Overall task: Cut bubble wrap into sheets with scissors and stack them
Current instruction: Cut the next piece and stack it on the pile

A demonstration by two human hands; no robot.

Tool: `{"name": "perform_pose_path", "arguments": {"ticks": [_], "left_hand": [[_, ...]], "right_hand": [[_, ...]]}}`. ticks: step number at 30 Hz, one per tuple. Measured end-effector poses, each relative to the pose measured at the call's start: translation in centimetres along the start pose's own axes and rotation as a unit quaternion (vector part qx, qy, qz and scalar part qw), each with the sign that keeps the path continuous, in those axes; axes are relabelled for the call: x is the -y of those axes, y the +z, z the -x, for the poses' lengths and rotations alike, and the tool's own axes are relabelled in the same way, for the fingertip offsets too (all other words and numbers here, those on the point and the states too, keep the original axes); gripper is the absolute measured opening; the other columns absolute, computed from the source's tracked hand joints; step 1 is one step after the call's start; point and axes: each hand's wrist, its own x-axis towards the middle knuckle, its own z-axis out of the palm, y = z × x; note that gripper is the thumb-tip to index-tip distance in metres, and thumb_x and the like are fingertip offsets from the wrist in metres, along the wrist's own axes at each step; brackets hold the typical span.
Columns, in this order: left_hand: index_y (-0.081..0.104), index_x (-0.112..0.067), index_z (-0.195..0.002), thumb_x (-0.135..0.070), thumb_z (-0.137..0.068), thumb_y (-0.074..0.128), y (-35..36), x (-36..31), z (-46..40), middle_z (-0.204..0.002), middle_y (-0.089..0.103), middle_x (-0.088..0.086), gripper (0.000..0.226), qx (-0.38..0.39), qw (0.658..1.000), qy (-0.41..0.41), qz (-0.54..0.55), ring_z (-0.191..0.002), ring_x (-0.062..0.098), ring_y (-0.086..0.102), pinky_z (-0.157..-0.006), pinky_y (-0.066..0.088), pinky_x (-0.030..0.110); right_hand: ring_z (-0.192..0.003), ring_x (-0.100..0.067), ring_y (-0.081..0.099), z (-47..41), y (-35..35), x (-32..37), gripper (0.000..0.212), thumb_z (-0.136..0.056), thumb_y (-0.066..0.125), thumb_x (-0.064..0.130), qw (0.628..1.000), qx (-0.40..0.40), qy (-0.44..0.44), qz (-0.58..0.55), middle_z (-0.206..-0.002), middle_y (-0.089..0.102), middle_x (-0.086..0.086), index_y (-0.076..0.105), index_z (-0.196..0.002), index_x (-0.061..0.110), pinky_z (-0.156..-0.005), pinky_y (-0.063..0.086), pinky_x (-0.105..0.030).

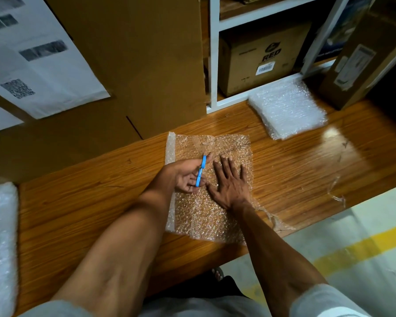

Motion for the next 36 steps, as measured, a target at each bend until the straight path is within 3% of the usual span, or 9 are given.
{"name": "perform_pose_path", "arguments": {"ticks": [5, 9, 13, 19, 22, 25, 27, 31, 36], "left_hand": [[0.067, -0.005, -0.111, -0.073, -0.066, 0.078, -0.9, -1.1, -1.2, -0.103, 0.071, 0.01, 0.081, -0.011, 1.0, 0.021, -0.017, -0.086, 0.017, 0.068, -0.075, 0.054, 0.027], [0.065, -0.003, -0.105, -0.055, -0.087, 0.074, -0.9, -1.4, -1.7, -0.091, 0.07, 0.013, 0.056, -0.025, 0.999, 0.041, -0.022, -0.044, 0.005, 0.059, -0.043, 0.046, 0.017], [0.072, -0.006, -0.103, -0.041, -0.082, 0.085, -1.2, -0.5, -3.0, -0.088, 0.078, 0.01, 0.043, -0.074, 0.995, 0.072, 0.02, -0.068, 0.011, 0.067, -0.049, 0.039, 0.019], [0.076, -0.011, -0.108, -0.038, -0.071, 0.09, -2.1, 0.1, -2.3, -0.096, 0.079, 0.014, 0.048, -0.056, 0.995, 0.073, 0.036, -0.053, 0.004, 0.059, -0.046, 0.029, 0.018], [0.076, -0.014, -0.104, -0.044, -0.083, 0.083, -2.7, -0.1, -1.6, -0.091, 0.079, 0.007, 0.038, -0.047, 0.998, 0.048, -0.014, -0.047, 0.0, 0.054, -0.044, 0.029, 0.015], [0.068, -0.016, -0.102, -0.068, -0.078, 0.075, -3.0, -0.2, -0.9, -0.093, 0.074, 0.003, 0.058, 0.006, 0.998, 0.023, -0.054, -0.063, 0.005, 0.06, -0.054, 0.037, 0.018], [0.067, -0.017, -0.106, -0.081, -0.072, 0.07, -3.1, -0.6, -0.7, -0.095, 0.071, 0.004, 0.072, 0.02, 0.998, 0.017, -0.059, -0.079, 0.012, 0.063, -0.061, 0.044, 0.022], [0.066, -0.015, -0.106, -0.084, -0.068, 0.069, -3.2, -1.2, -0.8, -0.088, 0.071, 0.002, 0.079, 0.022, 0.996, 0.029, -0.085, -0.062, 0.008, 0.06, -0.053, 0.043, 0.02], [0.069, -0.007, -0.111, -0.074, -0.071, 0.075, -3.0, -1.4, -2.4, -0.085, 0.072, 0.006, 0.078, -0.003, 0.996, 0.05, -0.072, -0.052, 0.007, 0.059, -0.052, 0.043, 0.019]], "right_hand": [[-0.16, -0.026, -0.017, -0.1, 0.2, 0.0, 0.08, -0.102, 0.005, 0.073, 1.0, -0.01, 0.01, -0.01, -0.174, -0.017, -0.004, -0.005, -0.167, 0.028, -0.127, -0.002, -0.063], [-0.161, -0.026, -0.014, 0.0, 0.2, 0.1, 0.076, -0.105, 0.012, 0.069, 1.0, -0.022, 0.007, -0.014, -0.175, -0.013, -0.003, -0.001, -0.168, 0.027, -0.128, -0.001, -0.062], [-0.161, -0.024, -0.014, 0.0, 0.1, 0.3, 0.078, -0.105, 0.011, 0.07, 1.0, -0.022, 0.013, -0.017, -0.175, -0.012, -0.001, 0.0, -0.168, 0.027, -0.128, -0.001, -0.061], [-0.162, -0.023, -0.009, 0.0, -0.1, 0.4, 0.077, -0.105, 0.014, 0.07, 0.999, -0.026, 0.024, -0.03, -0.176, -0.004, -0.001, 0.008, -0.168, 0.027, -0.129, 0.0, -0.059], [-0.161, -0.027, 0.012, -0.7, -0.4, 0.9, 0.073, -0.106, 0.023, 0.066, 0.997, -0.044, 0.047, -0.048, -0.174, 0.016, -0.003, 0.02, -0.166, 0.025, -0.127, 0.012, -0.059], [-0.149, -0.029, 0.033, -2.1, -1.3, 1.0, 0.068, -0.105, 0.03, 0.062, 0.995, -0.078, 0.043, -0.051, -0.163, 0.034, -0.006, 0.029, -0.16, 0.022, -0.121, 0.026, -0.053], [-0.156, -0.033, 0.023, -3.2, -1.8, 1.0, 0.071, -0.105, 0.029, 0.062, 0.996, -0.063, 0.039, -0.051, -0.17, 0.024, -0.008, 0.022, -0.163, 0.022, -0.126, 0.019, -0.057], [-0.161, -0.032, -0.009, -4.6, -1.6, 1.2, 0.079, -0.103, 0.02, 0.066, 0.999, 0.0, 0.026, -0.023, -0.175, -0.009, -0.006, -0.001, -0.168, 0.026, -0.126, -0.005, -0.061], [-0.16, -0.028, -0.018, -4.6, -0.9, 0.9, 0.079, -0.102, 0.01, 0.07, 0.999, 0.023, 0.033, -0.013, -0.173, -0.017, -0.005, -0.009, -0.166, 0.028, -0.127, -0.005, -0.064]]}}
